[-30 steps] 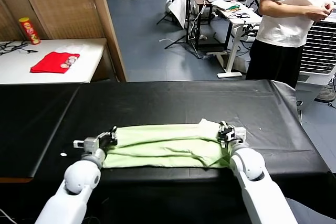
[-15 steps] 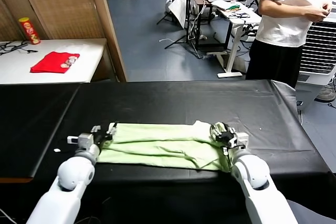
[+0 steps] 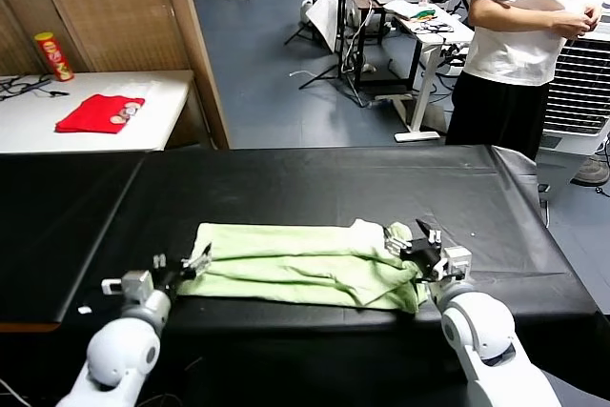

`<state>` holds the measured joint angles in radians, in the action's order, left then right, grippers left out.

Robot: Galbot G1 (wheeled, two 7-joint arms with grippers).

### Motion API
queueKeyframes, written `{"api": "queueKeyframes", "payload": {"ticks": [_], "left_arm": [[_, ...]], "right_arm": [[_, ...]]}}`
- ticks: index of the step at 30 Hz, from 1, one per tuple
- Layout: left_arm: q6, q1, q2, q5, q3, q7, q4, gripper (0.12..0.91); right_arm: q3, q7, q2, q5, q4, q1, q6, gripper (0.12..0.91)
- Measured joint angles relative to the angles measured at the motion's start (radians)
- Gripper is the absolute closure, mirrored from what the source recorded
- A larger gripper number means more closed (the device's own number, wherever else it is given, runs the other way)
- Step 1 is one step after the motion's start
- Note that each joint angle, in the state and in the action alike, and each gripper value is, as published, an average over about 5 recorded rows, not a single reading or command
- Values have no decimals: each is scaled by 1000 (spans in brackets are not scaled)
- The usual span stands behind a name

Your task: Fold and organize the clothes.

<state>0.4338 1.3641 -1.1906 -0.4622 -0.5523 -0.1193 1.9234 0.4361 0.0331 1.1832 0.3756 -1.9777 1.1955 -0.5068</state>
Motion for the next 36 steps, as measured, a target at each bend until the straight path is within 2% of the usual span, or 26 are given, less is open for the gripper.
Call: {"api": "queueKeyframes", "payload": {"ticks": [4,7,10,17,20,27,31,36], "left_arm": [[-5,13,-29,15,-1,2,-3,234],[-8,15,-51,20,1,4,-7,272],[-11,16,-74,30,4,6,-8,400],[-17,4,-101,36,7,4,-24,792],[-20,-3,-97,39,6,6,-31,871],[-44,7,-36,151,-18,13,-38,869],[-64,32,53,207,-67,13,-38,869],[-73,70,190,224,-146,12,-31,869]], "right_arm": [[-1,-6,-9,2,-6,2,3,227],[-3,-9,-11,3,-7,2,8,227],[-7,-14,-11,2,-7,1,14,227],[-10,-23,-8,-4,-10,1,21,227],[-9,-24,-4,-5,-16,1,21,227],[5,-21,-3,-5,-37,11,19,227],[8,-18,1,-10,-43,19,19,227],[8,-18,14,-36,-45,33,27,227]]}}
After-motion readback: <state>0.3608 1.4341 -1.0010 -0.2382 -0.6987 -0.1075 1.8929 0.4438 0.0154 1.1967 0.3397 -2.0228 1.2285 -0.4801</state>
